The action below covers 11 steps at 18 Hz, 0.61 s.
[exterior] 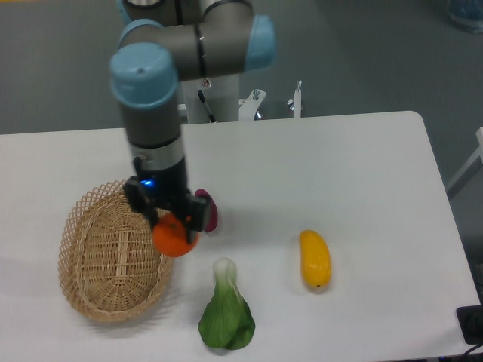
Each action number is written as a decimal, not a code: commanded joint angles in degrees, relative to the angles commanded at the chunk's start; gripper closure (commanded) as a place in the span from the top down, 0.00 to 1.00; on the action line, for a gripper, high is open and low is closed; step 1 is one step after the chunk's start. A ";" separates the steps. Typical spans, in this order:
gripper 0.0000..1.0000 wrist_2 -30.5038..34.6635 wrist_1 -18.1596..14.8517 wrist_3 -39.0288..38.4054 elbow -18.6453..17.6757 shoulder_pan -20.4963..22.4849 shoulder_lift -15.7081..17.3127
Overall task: Place the orange in the basket
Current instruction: 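Carry the held orange over to the wicker basket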
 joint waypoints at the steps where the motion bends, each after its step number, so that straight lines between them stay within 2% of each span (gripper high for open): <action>1: 0.56 0.18 0.09 0.00 0.00 -0.35 -0.97; 4: 0.56 2.27 2.28 -0.17 0.61 -2.02 -5.18; 8: 0.56 3.96 5.27 -3.15 0.88 -3.78 -8.09; 11: 0.56 4.57 5.89 -3.34 1.93 -5.80 -9.33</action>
